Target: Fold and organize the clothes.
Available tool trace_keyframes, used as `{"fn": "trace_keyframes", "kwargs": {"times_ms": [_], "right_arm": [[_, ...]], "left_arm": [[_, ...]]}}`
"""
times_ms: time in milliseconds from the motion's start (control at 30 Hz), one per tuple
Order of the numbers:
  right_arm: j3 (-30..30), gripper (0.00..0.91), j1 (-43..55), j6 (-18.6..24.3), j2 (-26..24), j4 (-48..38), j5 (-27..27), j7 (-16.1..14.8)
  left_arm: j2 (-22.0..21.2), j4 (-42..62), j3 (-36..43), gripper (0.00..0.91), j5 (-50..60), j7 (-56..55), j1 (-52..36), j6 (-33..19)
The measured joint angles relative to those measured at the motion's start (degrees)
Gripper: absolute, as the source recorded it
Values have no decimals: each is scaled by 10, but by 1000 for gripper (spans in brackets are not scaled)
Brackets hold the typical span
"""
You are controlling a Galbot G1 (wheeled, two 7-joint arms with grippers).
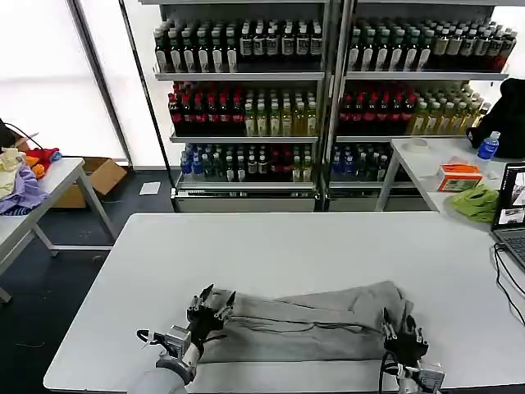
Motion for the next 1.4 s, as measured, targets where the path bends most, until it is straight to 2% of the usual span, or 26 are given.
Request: {"fn": "trace_keyframes", "kwargs": {"times_ms": [467,500,567,600,667,867,1400], "right_arm": [[11,907,21,-7,-27,67,19,14],[12,907,21,-7,-29,70,21,14],[13,907,22,-8,-33,73,24,15],[14,907,22,-8,-34,75,25,16],[15,907,22,-8,-37,79,28,17],[17,907,27,-9,-42,88,34,18],[20,907,51,-21,-56,97,53,24]], "left_arm": [[-47,-12,-10,907,-24,-32,33,36],[-49,-10,-12,846,-25,-34,34,38],[-53,-6,-14,464,-29,-35,37,41],[-55,-4,-16,212,-30,-36,38,43],[-57,1,-19,50,-35,-37,40,46],[-61,12,-29,0,-42,-38,45,46],[-61,38,-52,0,-60,-20,48,30]]}}
